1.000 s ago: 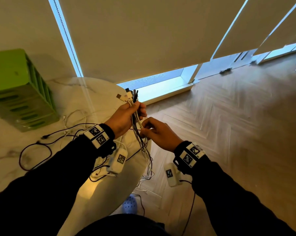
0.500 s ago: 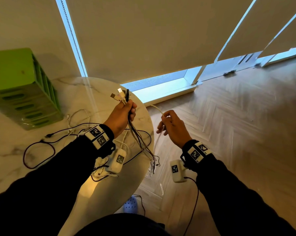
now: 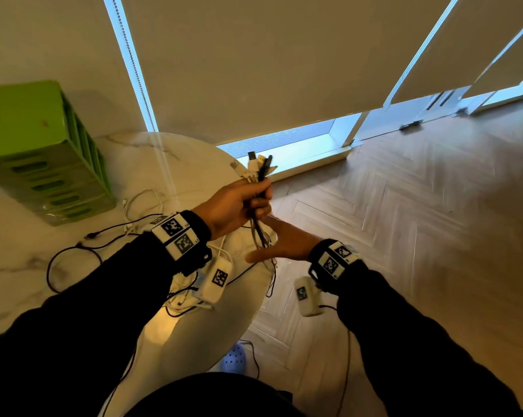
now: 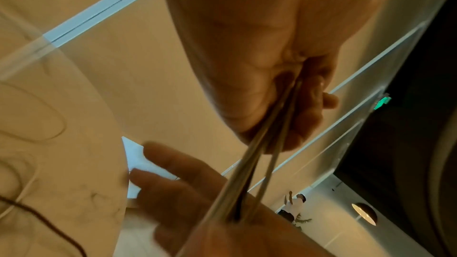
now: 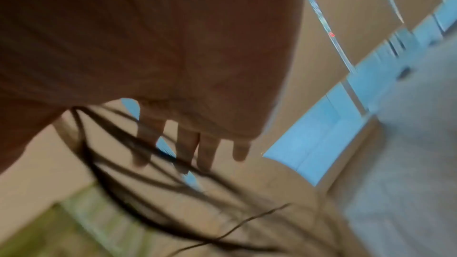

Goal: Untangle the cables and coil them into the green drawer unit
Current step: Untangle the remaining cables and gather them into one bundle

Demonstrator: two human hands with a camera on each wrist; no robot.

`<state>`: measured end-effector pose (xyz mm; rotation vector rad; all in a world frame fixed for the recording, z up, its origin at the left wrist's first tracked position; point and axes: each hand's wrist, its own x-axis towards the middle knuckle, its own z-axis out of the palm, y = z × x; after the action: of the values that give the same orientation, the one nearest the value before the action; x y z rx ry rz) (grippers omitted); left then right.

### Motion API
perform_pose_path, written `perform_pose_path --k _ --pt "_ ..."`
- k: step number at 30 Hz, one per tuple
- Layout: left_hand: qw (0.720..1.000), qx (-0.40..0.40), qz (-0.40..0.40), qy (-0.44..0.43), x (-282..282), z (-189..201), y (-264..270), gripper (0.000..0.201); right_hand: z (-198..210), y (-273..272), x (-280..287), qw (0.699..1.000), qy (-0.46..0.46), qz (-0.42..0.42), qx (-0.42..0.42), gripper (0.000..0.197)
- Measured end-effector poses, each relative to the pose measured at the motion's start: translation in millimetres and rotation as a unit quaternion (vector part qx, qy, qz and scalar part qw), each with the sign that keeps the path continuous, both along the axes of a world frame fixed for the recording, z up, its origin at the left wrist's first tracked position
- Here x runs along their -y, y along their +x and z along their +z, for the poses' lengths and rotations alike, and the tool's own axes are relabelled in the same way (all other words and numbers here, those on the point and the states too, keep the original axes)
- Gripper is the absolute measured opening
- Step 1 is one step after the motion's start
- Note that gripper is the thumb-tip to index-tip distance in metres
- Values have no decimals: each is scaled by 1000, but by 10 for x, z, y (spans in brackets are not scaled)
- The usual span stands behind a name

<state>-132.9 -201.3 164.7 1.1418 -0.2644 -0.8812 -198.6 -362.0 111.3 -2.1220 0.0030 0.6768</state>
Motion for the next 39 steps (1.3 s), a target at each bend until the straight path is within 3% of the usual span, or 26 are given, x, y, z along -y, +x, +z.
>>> perform_pose_path --k 3,6,9,11,12,14,15,16,18,20,21,23,25,27,31,34,35,36,38,39 --pt "994 45 -95 30 -60 116 12 27 27 54 -215 990 95 61 -88 32" --pt "979 55 -179 81 -182 171 66 21 -103 12 -145 979 -3 128 -157 43" --pt "983 44 -162 71 -264 158 59 17 -205 9 74 975 -89 118 -163 34" --pt "991 60 -110 39 -262 126 31 20 -243 9 235 982 -168 37 -80 33" --pt "994 74 -82 26 -247 106 19 25 -275 3 314 971 -238 -5 -4 36" --pt "994 101 -32 1 -204 85 -15 35 -365 -35 394 905 -384 -48 174 39" --pt "993 118 -14 2 -169 68 -26 40 -432 -71 371 878 -415 -53 232 37" --pt "990 141 -3 20 -135 60 -32 44 -496 -107 308 875 -408 -51 256 34" --pt "981 173 -9 84 -73 69 -51 44 -565 -178 137 918 -340 -11 202 37" --pt "976 177 -47 120 -14 66 -58 26 -477 -262 -16 959 -259 17 112 53" --pt "973 180 -70 127 3 51 -56 22 -408 -283 -63 972 -208 -7 107 57" --pt "959 201 -117 162 29 37 -72 31 -163 -338 -162 984 -66 -90 137 56" --pt "943 233 -151 182 94 -13 -87 39 81 -373 -246 973 72 -161 149 44" --pt "940 243 -160 175 187 7 -139 33 212 -395 -279 956 154 -208 138 22" --pt "938 278 -156 138 349 5 -148 48 316 -546 -159 911 237 -319 113 30" --pt "918 290 -232 140 385 -236 -171 74 509 -648 40 847 361 -378 97 22" --pt "892 305 -275 188 398 -380 -205 82 598 -674 94 824 407 -383 92 20" --pt "848 338 -322 250 421 -548 -264 91 672 -707 140 812 431 -383 90 19" --pt "762 417 -378 321 504 -869 -394 95 802 -786 187 818 429 -373 85 20" --pt "755 451 -365 305 574 -985 -440 84 865 -832 196 829 415 -366 82 20"
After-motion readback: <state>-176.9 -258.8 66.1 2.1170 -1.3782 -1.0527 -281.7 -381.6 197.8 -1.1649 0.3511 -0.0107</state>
